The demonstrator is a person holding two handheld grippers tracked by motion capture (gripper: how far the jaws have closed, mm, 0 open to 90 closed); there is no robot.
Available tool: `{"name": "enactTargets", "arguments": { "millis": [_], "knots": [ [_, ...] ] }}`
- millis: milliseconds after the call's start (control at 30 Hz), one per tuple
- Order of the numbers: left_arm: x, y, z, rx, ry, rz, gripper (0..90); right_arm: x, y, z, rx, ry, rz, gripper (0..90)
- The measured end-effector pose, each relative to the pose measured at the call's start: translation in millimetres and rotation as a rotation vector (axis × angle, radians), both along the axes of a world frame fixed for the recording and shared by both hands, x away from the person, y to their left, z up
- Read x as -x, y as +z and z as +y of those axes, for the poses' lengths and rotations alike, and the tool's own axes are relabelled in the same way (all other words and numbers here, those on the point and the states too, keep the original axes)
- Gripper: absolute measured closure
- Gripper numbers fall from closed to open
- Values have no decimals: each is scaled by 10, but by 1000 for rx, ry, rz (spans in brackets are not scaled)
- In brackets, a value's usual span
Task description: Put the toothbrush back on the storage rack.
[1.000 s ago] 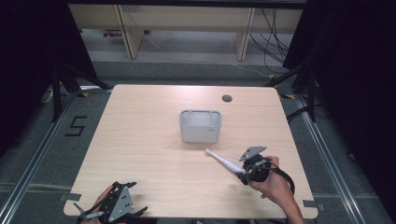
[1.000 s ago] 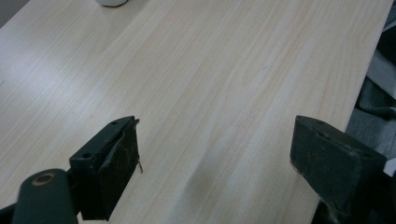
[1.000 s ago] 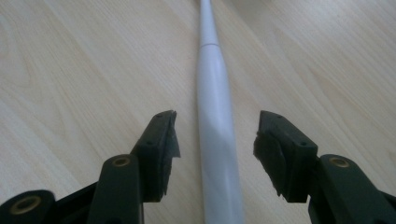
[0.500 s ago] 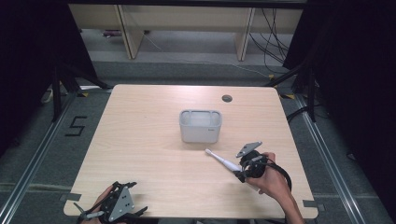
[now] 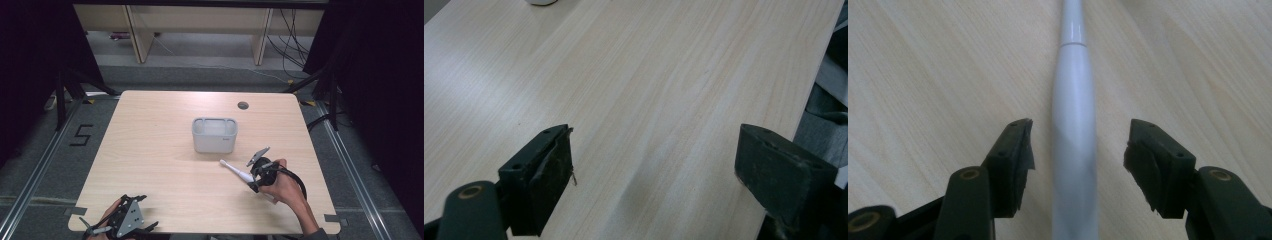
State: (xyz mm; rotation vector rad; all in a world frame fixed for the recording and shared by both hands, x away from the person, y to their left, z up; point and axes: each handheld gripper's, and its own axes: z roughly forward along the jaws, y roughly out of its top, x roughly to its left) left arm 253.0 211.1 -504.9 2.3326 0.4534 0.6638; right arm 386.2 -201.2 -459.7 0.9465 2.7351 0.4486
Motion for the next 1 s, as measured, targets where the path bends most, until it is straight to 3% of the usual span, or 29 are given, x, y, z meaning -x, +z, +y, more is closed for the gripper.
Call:
{"name": "enactTargets", "arguments": {
  "millis": [67,333,400,667,733,867,900,933,1000],
  "knots": [
    [0,1,1,0,-2,1,150,-30,-5,17,13,23,-2,456],
    [1,2,4,2,-2,-1,150,-75,-40,108,31,17,40,486],
    [4,6,2,-2,-3,-2,149,-108,-53,112,37,47,33,501],
    [4,6,3,-2,-2,-2,150,-125,-60,157,49,35,73,525],
    [3,2,2,6,-2,-3,150,-144,-58,148,65,58,63,526],
    [4,6,4,-2,-2,-2,150,-136,-57,172,56,36,86,531],
    [4,6,3,-2,-2,-2,150,-151,-57,166,61,59,78,532],
    [4,5,2,0,-1,-2,149,-143,-59,178,59,40,89,534],
    [4,6,4,-3,-2,-2,150,-158,-61,180,70,56,82,546]
  ]
}}
